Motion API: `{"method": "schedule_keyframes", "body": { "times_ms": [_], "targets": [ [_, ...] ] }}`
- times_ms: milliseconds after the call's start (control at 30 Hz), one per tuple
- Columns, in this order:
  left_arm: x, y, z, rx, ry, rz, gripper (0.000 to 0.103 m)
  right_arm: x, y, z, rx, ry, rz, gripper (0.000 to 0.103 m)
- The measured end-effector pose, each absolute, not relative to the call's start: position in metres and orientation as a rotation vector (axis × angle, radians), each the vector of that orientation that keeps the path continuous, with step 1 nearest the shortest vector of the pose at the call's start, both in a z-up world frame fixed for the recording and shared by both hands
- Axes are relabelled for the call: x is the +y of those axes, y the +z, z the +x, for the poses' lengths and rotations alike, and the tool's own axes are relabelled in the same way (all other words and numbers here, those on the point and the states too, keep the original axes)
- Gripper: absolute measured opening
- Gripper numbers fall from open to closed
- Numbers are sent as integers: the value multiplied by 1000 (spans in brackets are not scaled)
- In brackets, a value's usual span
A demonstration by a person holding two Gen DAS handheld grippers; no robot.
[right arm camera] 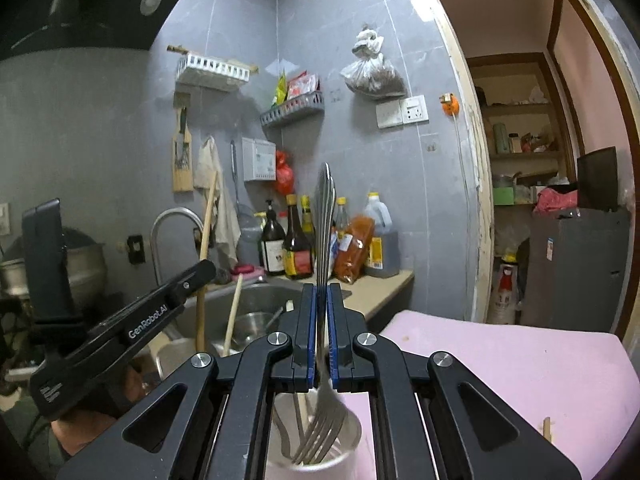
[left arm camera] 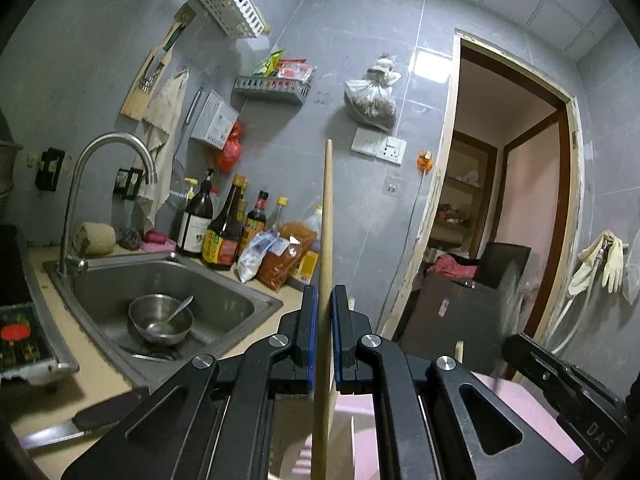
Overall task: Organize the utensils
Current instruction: 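Lower the chopstick and fork into the white caddy and open both grippers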
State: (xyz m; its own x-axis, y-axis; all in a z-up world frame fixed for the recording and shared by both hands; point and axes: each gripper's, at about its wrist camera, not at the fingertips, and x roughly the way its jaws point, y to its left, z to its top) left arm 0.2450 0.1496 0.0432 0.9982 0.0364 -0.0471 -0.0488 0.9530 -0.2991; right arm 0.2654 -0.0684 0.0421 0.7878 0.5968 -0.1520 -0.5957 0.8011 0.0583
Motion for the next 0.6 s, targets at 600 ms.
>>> {"method": "schedule_keyframes", "body": {
  "times_ms": [600],
  "targets": [
    [129,32,228,205,-35,-271,6,-86,43,258,237,640,28,7]
  ]
}}
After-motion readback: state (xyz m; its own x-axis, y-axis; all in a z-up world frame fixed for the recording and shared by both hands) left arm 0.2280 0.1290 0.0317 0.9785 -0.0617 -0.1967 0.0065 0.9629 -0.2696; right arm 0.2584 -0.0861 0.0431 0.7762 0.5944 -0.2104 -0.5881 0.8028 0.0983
